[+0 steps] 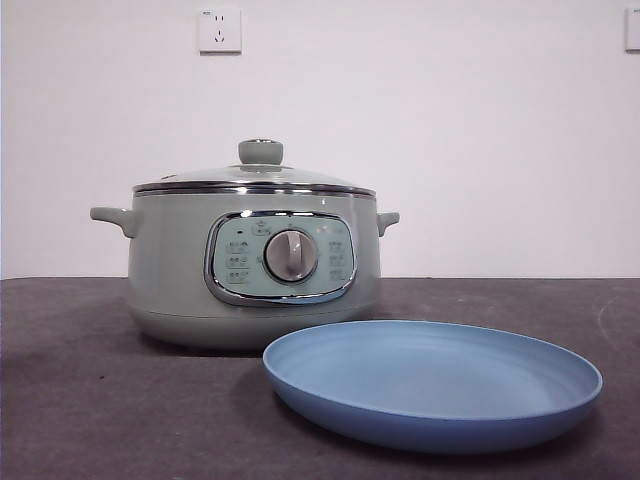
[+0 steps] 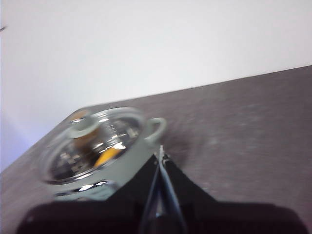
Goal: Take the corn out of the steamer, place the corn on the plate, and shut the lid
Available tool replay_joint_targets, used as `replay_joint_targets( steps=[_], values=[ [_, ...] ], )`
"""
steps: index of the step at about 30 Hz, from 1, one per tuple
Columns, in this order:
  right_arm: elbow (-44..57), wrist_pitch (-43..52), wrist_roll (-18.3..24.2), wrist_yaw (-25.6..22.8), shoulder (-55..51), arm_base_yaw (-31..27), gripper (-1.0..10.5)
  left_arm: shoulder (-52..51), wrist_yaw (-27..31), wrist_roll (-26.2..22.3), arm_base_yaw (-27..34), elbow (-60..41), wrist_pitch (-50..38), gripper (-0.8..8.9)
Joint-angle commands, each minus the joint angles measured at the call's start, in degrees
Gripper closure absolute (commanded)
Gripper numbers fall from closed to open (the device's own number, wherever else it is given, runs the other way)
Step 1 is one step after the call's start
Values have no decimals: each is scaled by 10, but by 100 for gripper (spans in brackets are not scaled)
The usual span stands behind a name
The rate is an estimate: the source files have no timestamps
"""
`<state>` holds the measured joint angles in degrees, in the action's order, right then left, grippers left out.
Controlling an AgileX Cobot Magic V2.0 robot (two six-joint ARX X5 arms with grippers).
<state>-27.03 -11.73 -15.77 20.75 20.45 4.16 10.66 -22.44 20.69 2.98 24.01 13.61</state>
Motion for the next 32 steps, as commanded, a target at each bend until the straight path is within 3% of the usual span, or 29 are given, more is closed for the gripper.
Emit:
replay_joint_targets(
  steps=[1,6,13,20,27,29,30,32],
  values=[
    [-78,-39,30,50,79,1,958,33,-25,1,0,45,22,820],
    [-198,-127,78,147,194,1,958,97,-71,-13,0,122,73,820],
    [-329,-214,113,244,309,20,958,200,-159,-106,0,231,165,820],
    [-360,-223,113,250,337,47,958,286,-184,-176,0,317,230,821],
    [-360,-223,113,250,336,54,935,309,-184,-174,0,334,234,810],
    [-360,-223,113,250,336,54,873,309,-185,-170,0,334,235,727],
    [-360,-223,113,249,336,54,804,309,-186,-163,0,334,235,632],
    [-360,-223,113,249,336,54,609,309,-186,-154,0,334,235,353]
  ],
)
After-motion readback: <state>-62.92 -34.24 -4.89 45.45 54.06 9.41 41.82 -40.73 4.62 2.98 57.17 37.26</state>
